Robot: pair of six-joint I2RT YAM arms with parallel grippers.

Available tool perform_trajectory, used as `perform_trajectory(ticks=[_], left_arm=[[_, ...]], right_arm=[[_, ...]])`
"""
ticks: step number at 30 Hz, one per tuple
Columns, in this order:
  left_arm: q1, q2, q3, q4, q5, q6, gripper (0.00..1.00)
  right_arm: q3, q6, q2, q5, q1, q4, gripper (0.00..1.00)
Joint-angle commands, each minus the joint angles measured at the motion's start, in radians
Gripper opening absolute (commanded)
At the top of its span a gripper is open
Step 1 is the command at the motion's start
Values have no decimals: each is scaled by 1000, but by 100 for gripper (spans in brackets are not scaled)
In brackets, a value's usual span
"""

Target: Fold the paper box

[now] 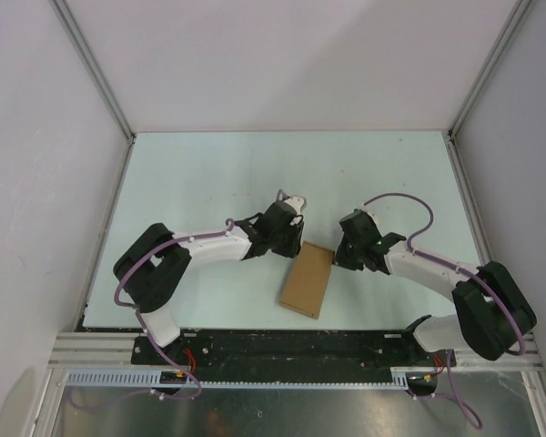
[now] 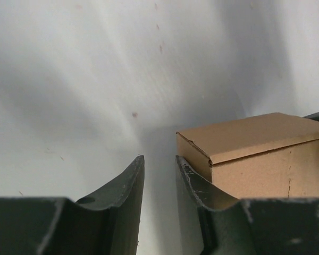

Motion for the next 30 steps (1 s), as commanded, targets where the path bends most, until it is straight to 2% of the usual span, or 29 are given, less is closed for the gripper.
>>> perform_trajectory(ticks=[1,7,11,16,22,30], left_arm=[[34,19,73,21,30,26,35],[92,-52,-18,-45,-89,19,39],[98,-96,-100,-46,-79,-8,38],[82,-182,-213,-42,-70,-63,38],[5,-275,-273,-34,-79,-115,38],[-64,-271,-286,3,-57,-160,37]], right_arm=[[110,-70,62,1,-36,80,0],[124,-108,24,142,-32,-125,3],[107,-81,-19,179,51,-205,5],[69,31,-82,185,177,-257,6],[-18,181,-153,171,274,-215,4],[-88,253,-138,154,369,-60,3]])
